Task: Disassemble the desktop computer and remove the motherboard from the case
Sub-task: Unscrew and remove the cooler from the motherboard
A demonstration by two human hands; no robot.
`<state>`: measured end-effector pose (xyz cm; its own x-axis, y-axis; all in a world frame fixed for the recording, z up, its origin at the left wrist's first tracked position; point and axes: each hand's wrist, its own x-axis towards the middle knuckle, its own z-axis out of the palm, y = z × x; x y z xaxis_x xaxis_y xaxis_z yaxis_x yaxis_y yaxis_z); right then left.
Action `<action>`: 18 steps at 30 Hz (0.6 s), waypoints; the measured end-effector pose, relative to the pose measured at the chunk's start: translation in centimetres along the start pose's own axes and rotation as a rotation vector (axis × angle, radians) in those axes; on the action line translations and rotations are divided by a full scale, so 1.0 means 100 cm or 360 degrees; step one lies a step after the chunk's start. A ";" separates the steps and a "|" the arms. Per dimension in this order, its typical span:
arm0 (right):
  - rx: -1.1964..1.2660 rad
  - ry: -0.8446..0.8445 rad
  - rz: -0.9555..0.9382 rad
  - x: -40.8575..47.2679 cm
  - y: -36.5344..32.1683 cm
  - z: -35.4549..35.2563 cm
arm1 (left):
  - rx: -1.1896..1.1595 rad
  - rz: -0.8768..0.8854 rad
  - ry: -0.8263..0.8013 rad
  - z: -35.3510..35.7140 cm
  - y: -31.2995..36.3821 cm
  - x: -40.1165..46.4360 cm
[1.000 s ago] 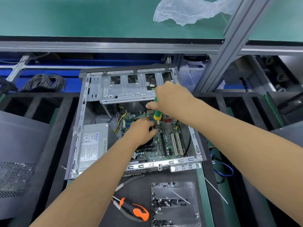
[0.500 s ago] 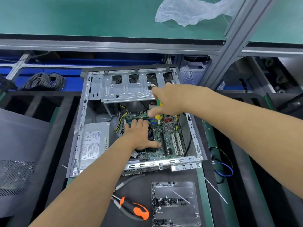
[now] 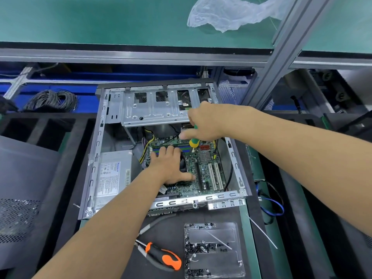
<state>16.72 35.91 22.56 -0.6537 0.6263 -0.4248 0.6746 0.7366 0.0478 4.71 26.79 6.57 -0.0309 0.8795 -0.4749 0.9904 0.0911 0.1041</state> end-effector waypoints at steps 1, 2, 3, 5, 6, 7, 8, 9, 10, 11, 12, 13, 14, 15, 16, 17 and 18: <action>-0.0075 -0.0024 0.0016 0.001 -0.004 -0.001 | 0.0015 -0.0005 -0.0001 0.000 0.000 0.000; -0.0143 -0.0038 0.0011 0.003 -0.009 -0.002 | 0.0028 -0.0008 0.0001 0.000 0.001 0.000; -0.0188 -0.0045 0.0002 0.006 -0.014 -0.003 | 0.0037 -0.0009 0.0007 0.001 0.001 0.000; -0.0295 -0.0028 -0.0029 0.010 -0.022 -0.003 | 0.0040 -0.0012 0.0018 0.001 0.001 0.000; -0.0356 0.0005 -0.0056 0.010 -0.024 -0.002 | 0.0040 -0.0011 0.0021 0.001 0.001 0.001; -0.0405 0.0044 -0.0110 0.010 -0.025 -0.002 | 0.0039 -0.0011 0.0023 0.001 0.001 0.001; -0.0451 0.0064 -0.0186 0.009 -0.024 -0.002 | 0.0034 -0.0012 0.0017 0.001 0.001 0.001; -0.0479 0.0068 -0.0276 0.008 -0.020 0.000 | 0.0028 -0.0012 0.0005 0.001 0.001 0.001; -0.0475 0.0057 -0.0366 0.009 -0.014 0.001 | 0.0021 -0.0010 -0.0004 0.000 0.001 0.001; -0.0453 0.0051 -0.0448 0.008 -0.007 0.001 | 0.0018 -0.0009 -0.0006 0.000 0.001 0.001; -0.0401 0.0060 -0.0496 0.007 -0.002 0.001 | 0.0017 -0.0009 -0.0007 0.001 0.001 0.001; -0.0324 0.0087 -0.0511 0.006 0.001 0.002 | 0.0016 -0.0011 -0.0011 0.001 0.000 0.001; -0.0213 0.0113 -0.0474 0.004 0.003 0.004 | 0.0016 -0.0012 -0.0022 0.000 0.001 0.002; -0.0061 0.0130 -0.0383 0.004 0.002 0.007 | 0.0017 -0.0012 -0.0034 0.000 0.001 0.002; 0.0074 0.0129 -0.0272 0.005 -0.001 0.008 | 0.0013 -0.0013 -0.0040 0.000 0.001 0.002; 0.0168 0.0120 -0.0154 0.006 -0.004 0.008 | 0.0009 -0.0014 -0.0034 0.000 0.001 0.002; 0.0199 0.0103 -0.0062 0.008 -0.008 0.009 | 0.0007 -0.0015 -0.0018 0.000 0.001 0.002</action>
<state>15.97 35.64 21.39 -0.6982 0.6161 -0.3645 0.6831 0.7257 -0.0820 4.79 26.98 6.46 -0.0385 0.8733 -0.4857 0.9907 0.0969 0.0956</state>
